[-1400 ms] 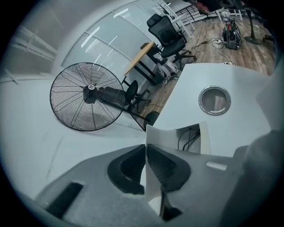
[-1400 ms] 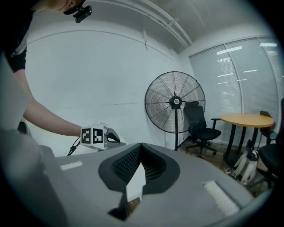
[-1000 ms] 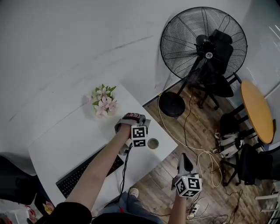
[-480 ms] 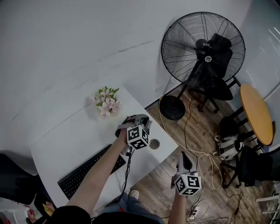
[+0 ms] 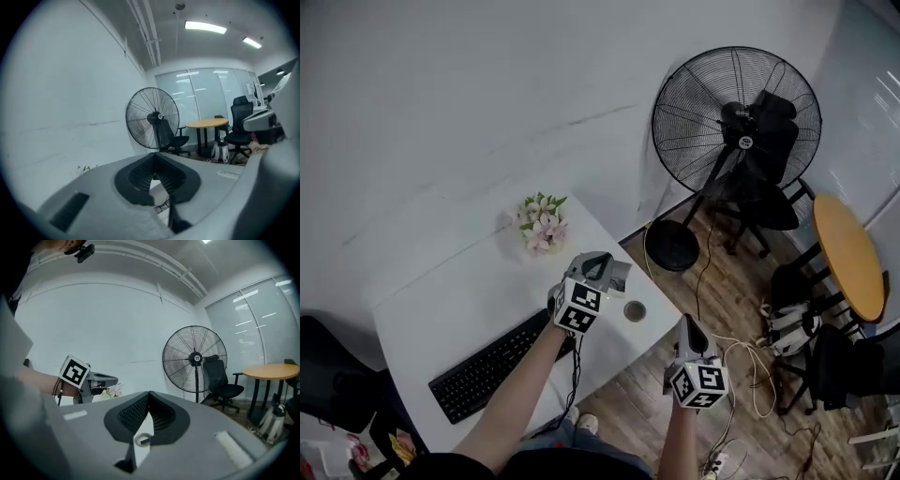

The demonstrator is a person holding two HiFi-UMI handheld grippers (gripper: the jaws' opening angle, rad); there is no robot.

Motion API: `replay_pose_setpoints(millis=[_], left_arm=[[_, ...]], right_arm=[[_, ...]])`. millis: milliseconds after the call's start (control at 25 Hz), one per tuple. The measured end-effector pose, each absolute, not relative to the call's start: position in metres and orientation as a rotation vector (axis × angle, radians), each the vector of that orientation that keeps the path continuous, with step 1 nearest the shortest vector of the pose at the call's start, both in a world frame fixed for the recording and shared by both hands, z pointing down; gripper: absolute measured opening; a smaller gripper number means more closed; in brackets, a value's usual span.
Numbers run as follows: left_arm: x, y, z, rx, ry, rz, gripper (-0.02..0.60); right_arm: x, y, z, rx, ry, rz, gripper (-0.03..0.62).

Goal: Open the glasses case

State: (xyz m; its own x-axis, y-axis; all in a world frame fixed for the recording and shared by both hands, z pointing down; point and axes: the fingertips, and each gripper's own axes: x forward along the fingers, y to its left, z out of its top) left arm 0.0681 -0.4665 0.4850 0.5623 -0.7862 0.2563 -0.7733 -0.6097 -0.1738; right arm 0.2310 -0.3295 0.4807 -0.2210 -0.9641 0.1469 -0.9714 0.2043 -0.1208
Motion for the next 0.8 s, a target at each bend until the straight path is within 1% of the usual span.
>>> replay_pose_setpoints(millis=[360, 800], left_arm=[[0.024, -0.414, 0.446, -2.726, 1.496, -0.265, 0.008], [-0.005, -0.378, 0.447, -2.761, 1.600, -0.133, 0.008]], right_arm=[[0.222, -0.328, 0.463, 1.952, -2.453, 0.234, 0.012], [0.216, -0.322, 0.457, 1.980, -2.485, 0.221, 0.011]])
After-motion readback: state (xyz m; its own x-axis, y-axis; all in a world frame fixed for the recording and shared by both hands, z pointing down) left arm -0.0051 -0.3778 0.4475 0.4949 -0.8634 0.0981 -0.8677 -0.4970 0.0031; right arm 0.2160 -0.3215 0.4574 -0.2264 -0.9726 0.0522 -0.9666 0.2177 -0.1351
